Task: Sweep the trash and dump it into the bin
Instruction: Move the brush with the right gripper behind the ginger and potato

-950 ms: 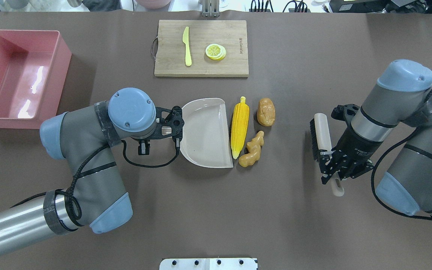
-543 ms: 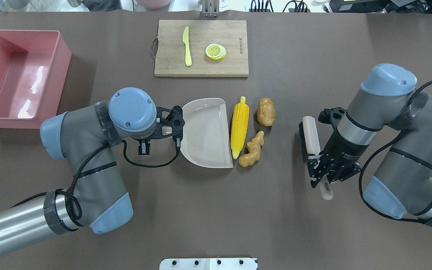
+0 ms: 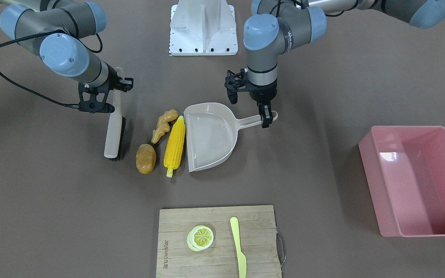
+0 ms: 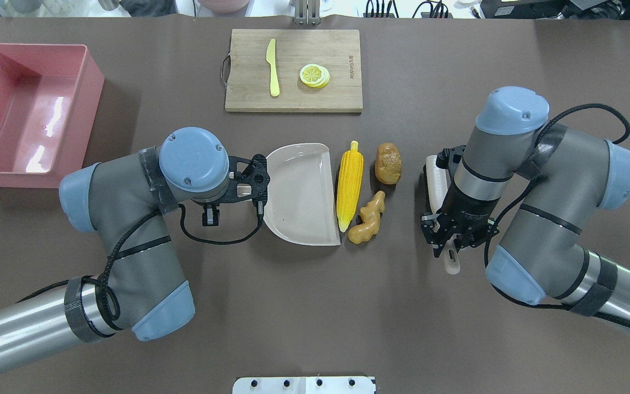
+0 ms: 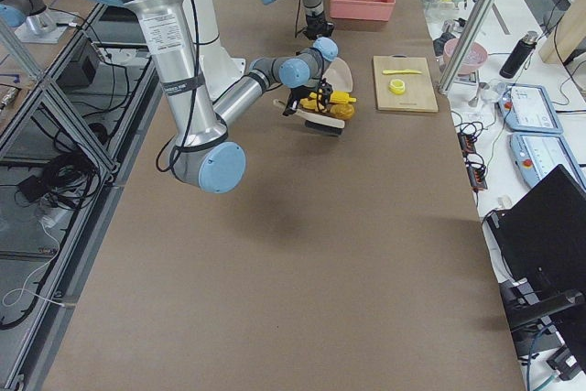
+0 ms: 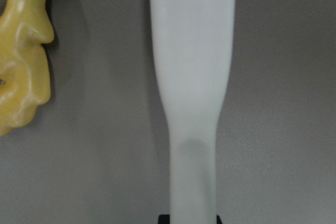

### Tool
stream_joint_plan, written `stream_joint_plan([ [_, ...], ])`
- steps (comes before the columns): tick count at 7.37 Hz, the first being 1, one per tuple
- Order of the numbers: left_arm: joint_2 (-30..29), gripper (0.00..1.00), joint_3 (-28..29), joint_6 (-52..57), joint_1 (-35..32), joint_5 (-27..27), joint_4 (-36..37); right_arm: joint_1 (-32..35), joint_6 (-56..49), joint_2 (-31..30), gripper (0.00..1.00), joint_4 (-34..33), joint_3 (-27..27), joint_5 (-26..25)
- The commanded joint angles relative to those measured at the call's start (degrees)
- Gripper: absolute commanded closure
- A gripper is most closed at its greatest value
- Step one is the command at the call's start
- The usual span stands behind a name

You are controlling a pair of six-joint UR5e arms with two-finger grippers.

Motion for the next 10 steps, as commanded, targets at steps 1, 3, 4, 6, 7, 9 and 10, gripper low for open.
stream_joint_plan([
  [1,-0.1,1.0,0.0,0.0,0.0,0.0,0.4,-2.4,-0.3,1.7,1.0,-0.2,-0.6,-2.9],
  [3,-0.1,1.0,-0.1,0.0,0.0,0.0,0.9,-3.8,-0.3,3.6,1.0,-0.2,-0.8,-3.9],
  [4,-0.1,1.0,-0.3,0.0,-0.1,0.0,0.9,-4.6,-0.3,6.0,1.0,-0.1,-2.8,-4.8],
  [6,-0.2,1.0,-0.4,0.0,-0.1,0.0,1.0,-5.3,-0.1,8.1,1.0,-0.1,-5.1,-5.0],
  [7,-0.3,1.0,-0.4,0.0,0.0,0.0,1.0,-5.6,-0.1,8.5,1.0,-0.1,-5.1,-5.0],
  [9,-0.5,1.0,-0.4,0.0,0.0,0.0,1.7,-6.6,0.8,10.4,1.0,0.3,-5.2,-4.9],
  [10,-0.5,1.0,-0.5,0.0,0.0,0.0,1.7,-7.0,1.7,11.2,1.0,0.3,-5.3,-4.9],
])
